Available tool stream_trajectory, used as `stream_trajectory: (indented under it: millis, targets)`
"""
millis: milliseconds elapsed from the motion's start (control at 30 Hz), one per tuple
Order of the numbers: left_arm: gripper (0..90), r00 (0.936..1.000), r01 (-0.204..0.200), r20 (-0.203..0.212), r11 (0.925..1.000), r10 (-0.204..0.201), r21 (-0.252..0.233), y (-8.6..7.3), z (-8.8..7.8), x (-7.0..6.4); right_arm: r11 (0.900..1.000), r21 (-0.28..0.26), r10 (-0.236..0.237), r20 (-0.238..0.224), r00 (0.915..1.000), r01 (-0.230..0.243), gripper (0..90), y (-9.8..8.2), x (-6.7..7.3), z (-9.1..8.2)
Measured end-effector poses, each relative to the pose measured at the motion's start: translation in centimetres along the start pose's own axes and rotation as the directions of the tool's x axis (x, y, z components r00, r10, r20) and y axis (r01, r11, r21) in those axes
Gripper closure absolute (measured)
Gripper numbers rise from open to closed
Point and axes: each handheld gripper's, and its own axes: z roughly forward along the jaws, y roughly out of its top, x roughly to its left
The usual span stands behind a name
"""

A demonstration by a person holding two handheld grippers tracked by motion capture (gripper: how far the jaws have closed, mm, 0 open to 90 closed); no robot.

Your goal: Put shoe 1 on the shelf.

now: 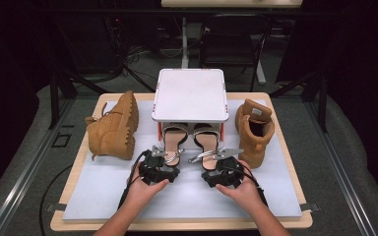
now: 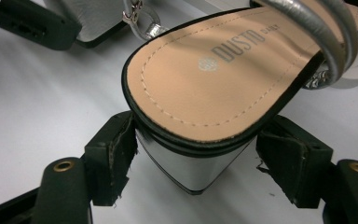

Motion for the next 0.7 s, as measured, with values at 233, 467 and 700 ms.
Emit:
stream_trajectory:
  millis: [233, 467, 700]
  targets:
    - [31.4, 1.0, -0.009, 0.002, 0.9999, 0.009, 0.011, 0.9, 0.5, 0.6, 0.999, 0.023, -0.031, -0.009, 0.9995, 0.032, 28.9, 0.9, -0.8, 0.8]
    - [31.4, 1.0, -0.009, 0.002, 0.9999, 0.009, 0.007, 1.5, 1.5, 1.4, 0.999, 0.027, -0.046, -0.006, 0.9989, 0.046, 29.1, 1.8, -1.2, 1.9]
    - [31.3, 0.9992, -0.034, -0.022, 0.9991, 0.034, 0.024, 1.5, 2.2, 1.3, 0.999, 0.037, 0.004, 0.011, 0.9999, -0.005, 29.1, 2.1, -1.4, 2.6]
